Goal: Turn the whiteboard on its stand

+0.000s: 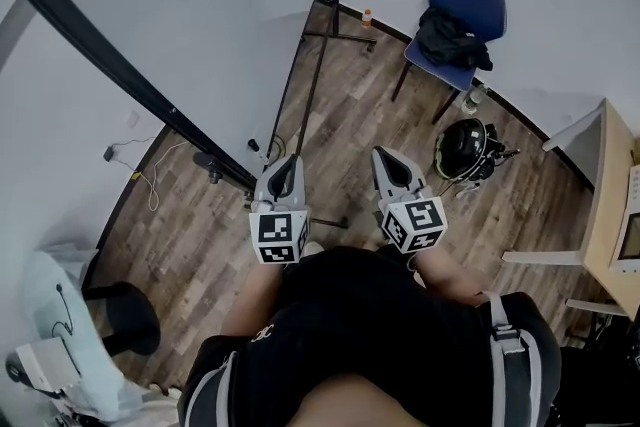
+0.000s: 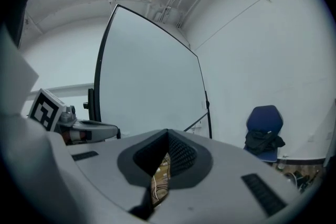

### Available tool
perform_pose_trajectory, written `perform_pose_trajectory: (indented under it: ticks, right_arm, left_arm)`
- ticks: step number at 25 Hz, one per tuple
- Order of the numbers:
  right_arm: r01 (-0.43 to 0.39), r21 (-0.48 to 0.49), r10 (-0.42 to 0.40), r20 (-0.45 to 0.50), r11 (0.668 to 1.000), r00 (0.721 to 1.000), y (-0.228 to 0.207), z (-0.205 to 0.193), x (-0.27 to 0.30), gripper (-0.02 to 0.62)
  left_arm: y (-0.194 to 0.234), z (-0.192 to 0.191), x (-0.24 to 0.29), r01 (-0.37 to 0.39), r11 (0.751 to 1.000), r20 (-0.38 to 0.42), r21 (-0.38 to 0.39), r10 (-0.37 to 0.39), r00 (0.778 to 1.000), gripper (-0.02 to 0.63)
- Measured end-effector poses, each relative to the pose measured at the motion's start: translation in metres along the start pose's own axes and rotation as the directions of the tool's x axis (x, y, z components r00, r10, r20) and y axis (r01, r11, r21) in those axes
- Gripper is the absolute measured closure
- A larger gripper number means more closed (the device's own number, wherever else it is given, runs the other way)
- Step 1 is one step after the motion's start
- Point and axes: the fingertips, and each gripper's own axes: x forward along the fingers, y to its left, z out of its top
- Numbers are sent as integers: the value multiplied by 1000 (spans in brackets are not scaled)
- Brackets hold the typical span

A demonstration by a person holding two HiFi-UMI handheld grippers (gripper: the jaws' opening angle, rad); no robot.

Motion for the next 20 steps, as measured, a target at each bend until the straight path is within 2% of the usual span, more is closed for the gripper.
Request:
perform_pose_trajectory:
  ticks: [5,13,20]
  right_arm:
    - [-3,16,3,-14,1000,1000,-10,-2,5,597]
    - [-26,5,26,-22,1000,999,-27,3,27,597]
    - [-19,7,19,-13,1000,1000,-25,7,32,598]
  left_arm:
    - [-5,-3,14,16,1000,-20,-1,-16,1000,597]
    - [4,-4,37,1,999,-39,-48,-3,999,597]
    - [6,10,30,7,1000,5,5,-7,1000,597]
